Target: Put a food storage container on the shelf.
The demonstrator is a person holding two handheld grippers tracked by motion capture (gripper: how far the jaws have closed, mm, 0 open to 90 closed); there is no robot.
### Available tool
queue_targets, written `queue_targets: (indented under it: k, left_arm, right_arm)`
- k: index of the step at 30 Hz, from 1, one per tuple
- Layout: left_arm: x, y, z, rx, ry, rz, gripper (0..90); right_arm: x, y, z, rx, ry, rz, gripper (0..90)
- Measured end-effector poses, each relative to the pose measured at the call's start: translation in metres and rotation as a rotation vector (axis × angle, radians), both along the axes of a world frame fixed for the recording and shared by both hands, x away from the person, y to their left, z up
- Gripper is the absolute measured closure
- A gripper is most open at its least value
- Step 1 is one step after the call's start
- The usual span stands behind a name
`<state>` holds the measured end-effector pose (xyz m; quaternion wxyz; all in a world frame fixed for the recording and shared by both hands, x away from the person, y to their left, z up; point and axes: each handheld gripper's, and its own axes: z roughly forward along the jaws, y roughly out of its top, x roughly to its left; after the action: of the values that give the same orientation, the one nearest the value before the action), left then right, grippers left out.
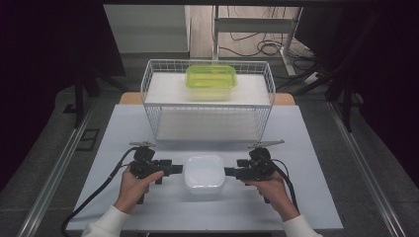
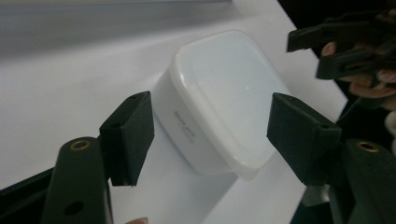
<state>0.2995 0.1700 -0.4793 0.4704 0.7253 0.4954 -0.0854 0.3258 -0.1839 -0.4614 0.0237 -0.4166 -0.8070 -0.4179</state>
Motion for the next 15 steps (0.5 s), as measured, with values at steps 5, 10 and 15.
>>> queue_targets:
  k: [5, 10, 15]
  left_arm:
    - [0.003, -0.005, -0.006, -0.043, 0.063, -0.007, 34.4]
    - [0.005, -0.007, -0.011, -0.052, 0.102, -0.014, 36.0]
    - [0.008, -0.007, -0.018, -0.070, 0.146, -0.028, 37.5]
  right_arm:
    - [0.006, 0.001, -0.008, 0.052, 0.060, -0.002, 34.3]
    - [0.009, 0.003, -0.014, 0.079, 0.100, -0.009, 37.1]
    - [0.011, 0.006, -0.020, 0.084, 0.128, -0.009, 40.1]
